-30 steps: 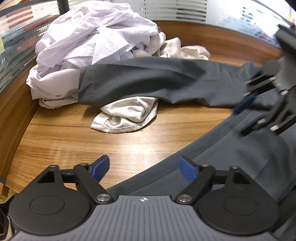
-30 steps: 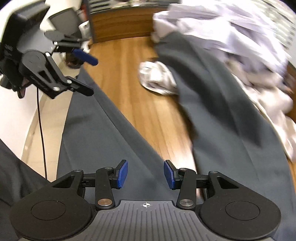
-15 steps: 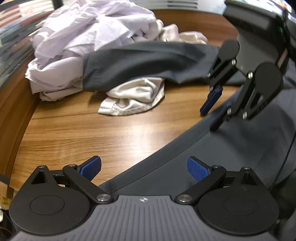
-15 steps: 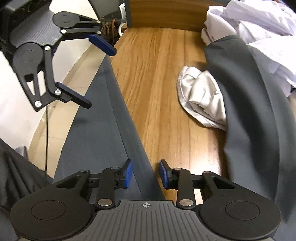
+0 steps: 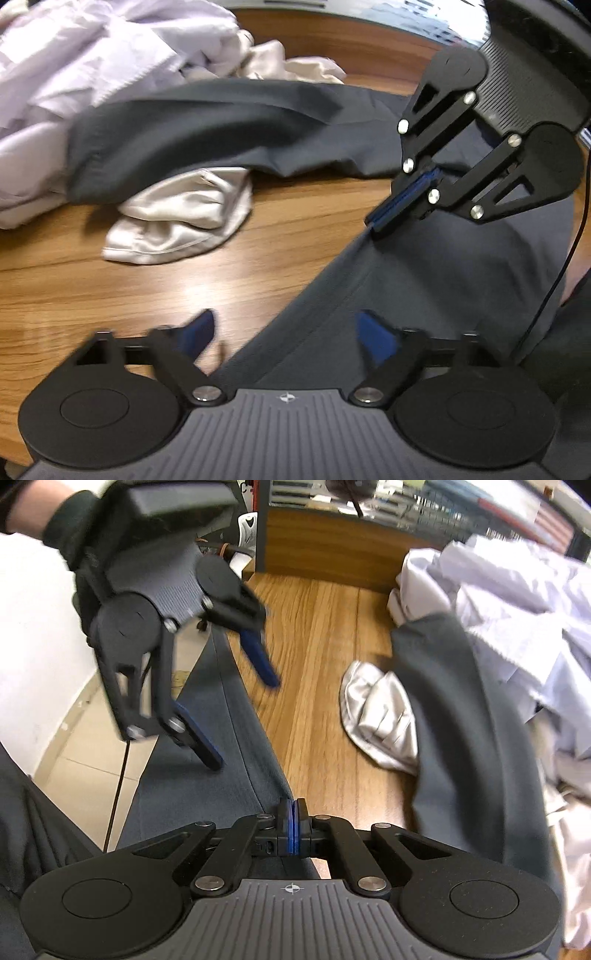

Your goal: Fold clothes

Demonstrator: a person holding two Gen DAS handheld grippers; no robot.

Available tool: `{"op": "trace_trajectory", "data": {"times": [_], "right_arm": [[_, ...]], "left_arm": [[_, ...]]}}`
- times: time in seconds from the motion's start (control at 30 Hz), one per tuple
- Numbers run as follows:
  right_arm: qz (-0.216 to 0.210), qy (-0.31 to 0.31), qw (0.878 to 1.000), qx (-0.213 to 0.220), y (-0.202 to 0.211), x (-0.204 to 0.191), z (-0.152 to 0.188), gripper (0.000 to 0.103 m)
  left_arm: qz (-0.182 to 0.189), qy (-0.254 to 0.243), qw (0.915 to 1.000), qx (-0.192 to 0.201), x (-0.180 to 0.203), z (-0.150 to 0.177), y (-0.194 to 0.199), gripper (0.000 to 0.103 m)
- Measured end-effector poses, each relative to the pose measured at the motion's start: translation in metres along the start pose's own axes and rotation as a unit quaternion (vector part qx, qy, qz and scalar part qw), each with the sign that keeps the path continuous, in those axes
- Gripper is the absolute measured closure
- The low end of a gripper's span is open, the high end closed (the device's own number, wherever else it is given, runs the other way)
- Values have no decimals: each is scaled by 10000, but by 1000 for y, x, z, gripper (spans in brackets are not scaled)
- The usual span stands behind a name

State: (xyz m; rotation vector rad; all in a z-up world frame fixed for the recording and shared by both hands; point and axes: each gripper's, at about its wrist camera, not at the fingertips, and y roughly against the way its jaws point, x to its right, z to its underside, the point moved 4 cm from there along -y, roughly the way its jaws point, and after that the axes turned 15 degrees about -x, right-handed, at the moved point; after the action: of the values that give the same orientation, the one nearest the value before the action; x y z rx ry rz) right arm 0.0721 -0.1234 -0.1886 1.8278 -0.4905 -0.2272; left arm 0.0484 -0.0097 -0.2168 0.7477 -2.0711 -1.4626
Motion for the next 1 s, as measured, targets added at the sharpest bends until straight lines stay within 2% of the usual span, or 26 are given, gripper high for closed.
{"op": "trace_trajectory", "data": {"times": [0.03, 0.07, 0.1, 0.13, 0.2, 0.33, 0.43, 0.6, 0.67, 0.77, 0.87, 0.9, 0.97, 1.0], "right_arm": [[75, -24, 10000, 33, 3, 0, 0, 100], [129, -78, 9999, 58, 6, 1, 1, 100], [160, -135, 9998, 75, 8, 2, 1, 100], [192, -193, 9996, 92, 10, 2, 1, 100], [246, -314, 9991, 111, 10, 6, 1, 100], [391, -640, 9970, 162, 6, 17, -4, 100], [505, -893, 9945, 195, 5, 30, -8, 100], [947, -1401, 9852, 291, 10, 56, -8, 100], [1161, -1741, 9774, 283, 12, 71, -5, 99], [1203, -2381, 9631, 347, 22, 96, 9, 98], [1109, -3042, 9451, 435, 38, 113, 36, 89], [1087, -3213, 9396, 464, 44, 116, 47, 87], [1049, -3528, 9286, 467, 55, 117, 68, 86], [1038, -3699, 9221, 462, 61, 117, 80, 85]], "left_arm": [[110, 27, 9999, -32, 2, 0, -2, 55], [163, 59, 9998, -42, 2, 0, -3, 61], [205, 93, 9997, -47, 3, 1, -4, 80], [103, 116, 9999, -9, 3, 1, -4, 92], [-166, 174, 9997, 109, 3, 0, -1, 93], [-755, 184, 9968, 202, 3, -16, 5, 93], [-980, 113, 9950, 167, -4, -34, 4, 93], [-1476, -129, 9889, 123, -24, -78, -1, 93], [-1644, -187, 9862, 22, -35, -93, -9, 93], [-1756, -221, 9842, -47, -49, -108, -26, 93], [-1611, -119, 9869, 47, -56, -112, -35, 90], [-1552, -56, 9878, 112, -59, -111, -36, 85], [-1485, 213, 9885, 200, -67, -107, -31, 64], [-1443, 363, 9885, 260, -71, -105, -27, 50]]}}
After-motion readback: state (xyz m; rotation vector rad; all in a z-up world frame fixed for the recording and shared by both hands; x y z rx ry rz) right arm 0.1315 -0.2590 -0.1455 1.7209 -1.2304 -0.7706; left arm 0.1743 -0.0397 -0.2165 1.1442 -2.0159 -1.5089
